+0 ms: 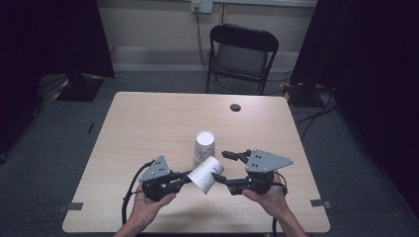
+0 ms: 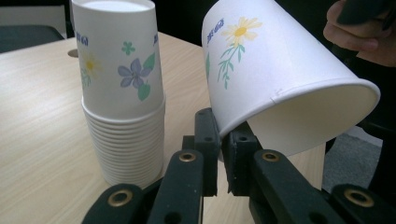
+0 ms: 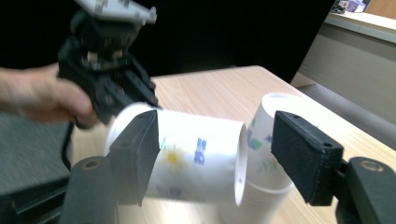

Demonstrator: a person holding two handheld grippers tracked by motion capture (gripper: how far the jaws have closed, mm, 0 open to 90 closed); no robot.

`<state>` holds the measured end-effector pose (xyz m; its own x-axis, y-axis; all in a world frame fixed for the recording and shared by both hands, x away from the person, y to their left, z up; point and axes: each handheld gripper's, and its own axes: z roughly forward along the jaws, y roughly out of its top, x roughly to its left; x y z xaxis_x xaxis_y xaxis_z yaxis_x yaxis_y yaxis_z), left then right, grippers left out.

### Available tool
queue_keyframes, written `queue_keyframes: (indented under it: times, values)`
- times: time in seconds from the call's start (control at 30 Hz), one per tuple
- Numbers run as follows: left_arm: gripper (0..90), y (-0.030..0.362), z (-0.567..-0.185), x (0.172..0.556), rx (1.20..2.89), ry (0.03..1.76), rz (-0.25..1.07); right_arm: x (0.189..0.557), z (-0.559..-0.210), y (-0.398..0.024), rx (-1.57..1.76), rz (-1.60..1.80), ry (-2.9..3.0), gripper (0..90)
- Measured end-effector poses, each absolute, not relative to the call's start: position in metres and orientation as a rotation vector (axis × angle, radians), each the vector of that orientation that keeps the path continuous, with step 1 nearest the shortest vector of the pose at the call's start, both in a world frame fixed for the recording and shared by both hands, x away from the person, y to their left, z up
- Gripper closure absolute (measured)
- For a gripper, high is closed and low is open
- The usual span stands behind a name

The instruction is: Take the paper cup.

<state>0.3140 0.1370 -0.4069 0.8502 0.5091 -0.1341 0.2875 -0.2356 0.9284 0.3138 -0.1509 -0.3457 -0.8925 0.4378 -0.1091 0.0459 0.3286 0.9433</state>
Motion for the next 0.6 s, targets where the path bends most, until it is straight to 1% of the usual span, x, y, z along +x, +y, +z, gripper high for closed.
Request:
queue_keyframes:
  times: [0.13,0.17,0.4,0.6]
  values:
    - [85.5,0.137,-0.407,0.316,1.849,0.622,0.208,0.313,-0.355,-0.151,0.386,1.507,2.272,29.7]
    - [85.5,0.137,-0.407,0.316,1.851,0.627,0.199,0.314,-0.358,-0.151,0.359,1.473,2.286,27.0]
    - [85.5,0.136,-0.409,0.319,1.912,0.63,0.16,0.317,-0.362,-0.151,0.295,1.439,2.349,22.3]
    - [85.5,0.135,-0.407,0.319,1.933,0.633,0.139,0.316,-0.367,-0.144,0.234,1.377,2.401,21.2]
